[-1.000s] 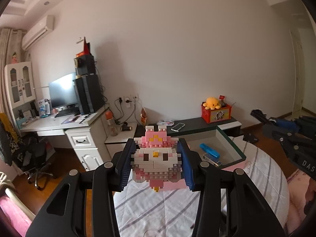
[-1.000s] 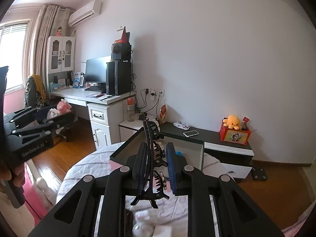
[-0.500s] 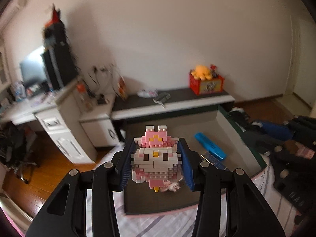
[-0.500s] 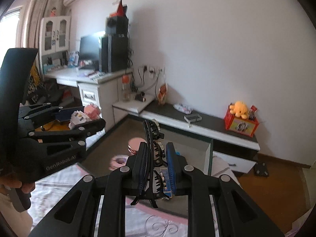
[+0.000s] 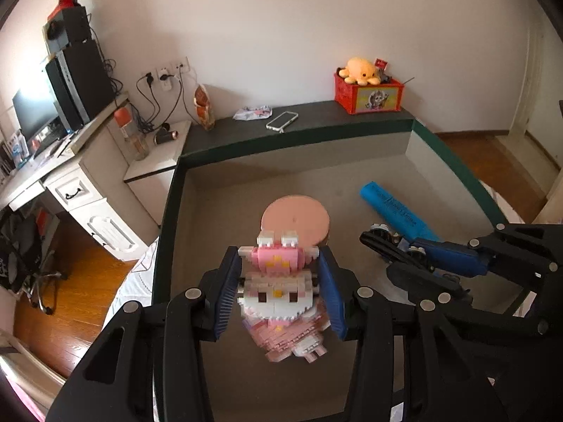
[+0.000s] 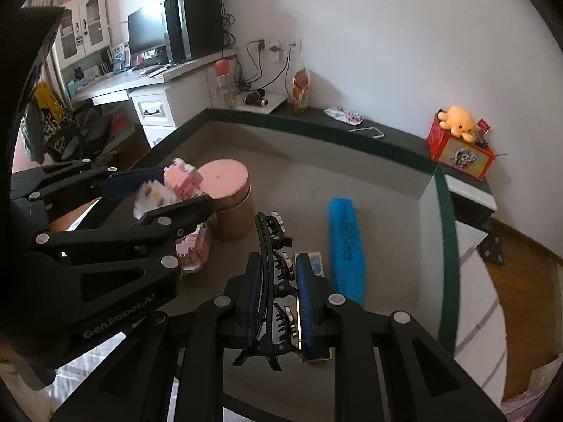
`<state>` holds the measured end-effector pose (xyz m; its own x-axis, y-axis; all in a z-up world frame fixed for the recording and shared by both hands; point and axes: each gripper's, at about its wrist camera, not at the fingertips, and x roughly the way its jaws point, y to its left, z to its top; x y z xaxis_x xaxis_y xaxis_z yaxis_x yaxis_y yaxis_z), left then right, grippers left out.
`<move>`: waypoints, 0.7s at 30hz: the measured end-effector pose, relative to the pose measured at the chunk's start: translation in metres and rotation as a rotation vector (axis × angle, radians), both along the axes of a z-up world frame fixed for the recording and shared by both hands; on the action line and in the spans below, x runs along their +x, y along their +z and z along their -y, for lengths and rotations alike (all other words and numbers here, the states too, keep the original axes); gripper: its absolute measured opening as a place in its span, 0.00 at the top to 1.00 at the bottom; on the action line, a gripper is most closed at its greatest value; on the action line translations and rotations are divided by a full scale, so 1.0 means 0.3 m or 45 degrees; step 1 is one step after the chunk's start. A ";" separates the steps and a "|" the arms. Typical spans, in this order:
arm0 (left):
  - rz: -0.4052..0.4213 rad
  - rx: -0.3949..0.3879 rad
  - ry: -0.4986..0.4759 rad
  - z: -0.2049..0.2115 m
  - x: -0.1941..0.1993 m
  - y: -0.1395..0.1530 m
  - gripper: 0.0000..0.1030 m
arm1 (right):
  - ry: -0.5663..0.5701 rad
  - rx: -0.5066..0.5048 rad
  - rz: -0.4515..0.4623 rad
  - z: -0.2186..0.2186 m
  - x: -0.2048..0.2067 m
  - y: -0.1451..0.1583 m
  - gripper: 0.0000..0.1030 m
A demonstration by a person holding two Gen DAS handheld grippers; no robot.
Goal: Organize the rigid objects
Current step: 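Carry the block cat and black cable into the pink box and open both tools, then withdraw both tools from the pink box back over the bed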
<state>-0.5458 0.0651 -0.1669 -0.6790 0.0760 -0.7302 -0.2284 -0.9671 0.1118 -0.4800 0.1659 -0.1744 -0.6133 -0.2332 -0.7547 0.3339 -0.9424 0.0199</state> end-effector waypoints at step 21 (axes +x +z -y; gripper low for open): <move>-0.428 0.088 0.068 0.171 0.500 0.340 0.00 | -0.131 0.001 -0.392 -0.052 0.381 0.324 0.00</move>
<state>-0.3957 0.0137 -0.0649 -0.8851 0.0751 -0.4592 -0.1385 -0.9847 0.1058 -0.3656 0.1814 -0.0772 -0.8333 -0.1578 -0.5299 0.2272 -0.9715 -0.0680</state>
